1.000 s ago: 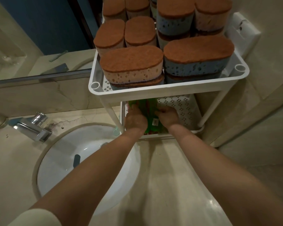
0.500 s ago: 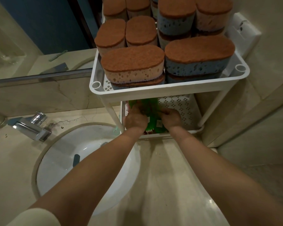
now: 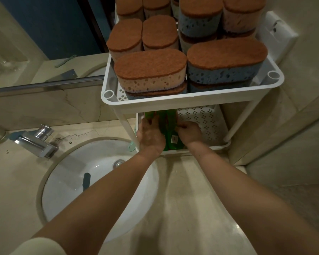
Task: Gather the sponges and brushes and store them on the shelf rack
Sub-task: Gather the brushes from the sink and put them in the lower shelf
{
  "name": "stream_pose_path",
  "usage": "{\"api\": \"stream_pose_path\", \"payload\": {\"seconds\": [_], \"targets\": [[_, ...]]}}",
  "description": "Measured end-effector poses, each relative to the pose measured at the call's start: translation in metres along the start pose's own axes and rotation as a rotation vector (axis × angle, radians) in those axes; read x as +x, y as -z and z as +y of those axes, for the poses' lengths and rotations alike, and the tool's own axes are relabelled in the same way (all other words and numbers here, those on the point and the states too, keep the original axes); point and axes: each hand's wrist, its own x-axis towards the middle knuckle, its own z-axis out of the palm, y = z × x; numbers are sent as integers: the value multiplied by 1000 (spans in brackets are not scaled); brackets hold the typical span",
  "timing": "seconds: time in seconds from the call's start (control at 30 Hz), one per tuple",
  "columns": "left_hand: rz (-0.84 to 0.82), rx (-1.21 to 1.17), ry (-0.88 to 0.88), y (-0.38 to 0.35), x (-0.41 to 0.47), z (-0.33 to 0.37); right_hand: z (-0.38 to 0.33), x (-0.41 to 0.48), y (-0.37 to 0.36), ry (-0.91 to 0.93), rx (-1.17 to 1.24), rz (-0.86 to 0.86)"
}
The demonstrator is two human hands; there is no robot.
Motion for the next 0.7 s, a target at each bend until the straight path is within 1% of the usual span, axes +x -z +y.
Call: {"api": "stream_pose_path", "payload": {"seconds": [0.07,0.1,0.13,0.2,0.23,0.3,0.43,0.53,0.7], "targets": [[3,-138,16,2,-1,-1,0,-1,-2,3,-15,4],[10,-168,-19,1,-1,-2,-1,-1,-3,5,-18,7],[6,-158,-76,-1,0,-3,-1,-2,-4,7,-24,14],[-41,-11,-209,-4,0,-5,-1,-3,-3,9,-37,46],[-52,53,-246,-7,0,-7,-1,-3,-3,12,-46,69],[-61,76,-224,-11,0,-9,-1,-4,-3,18,-67,106],[-94,58,-210,-13,1,-12,-2,-4,-6,20,-99,126],[-88,43,-210,-14,2,-14,-2,-4,-9,32,-115,148],[-99,39,-226,-14,1,-14,-2,-3,-8,29,-106,116]]}}
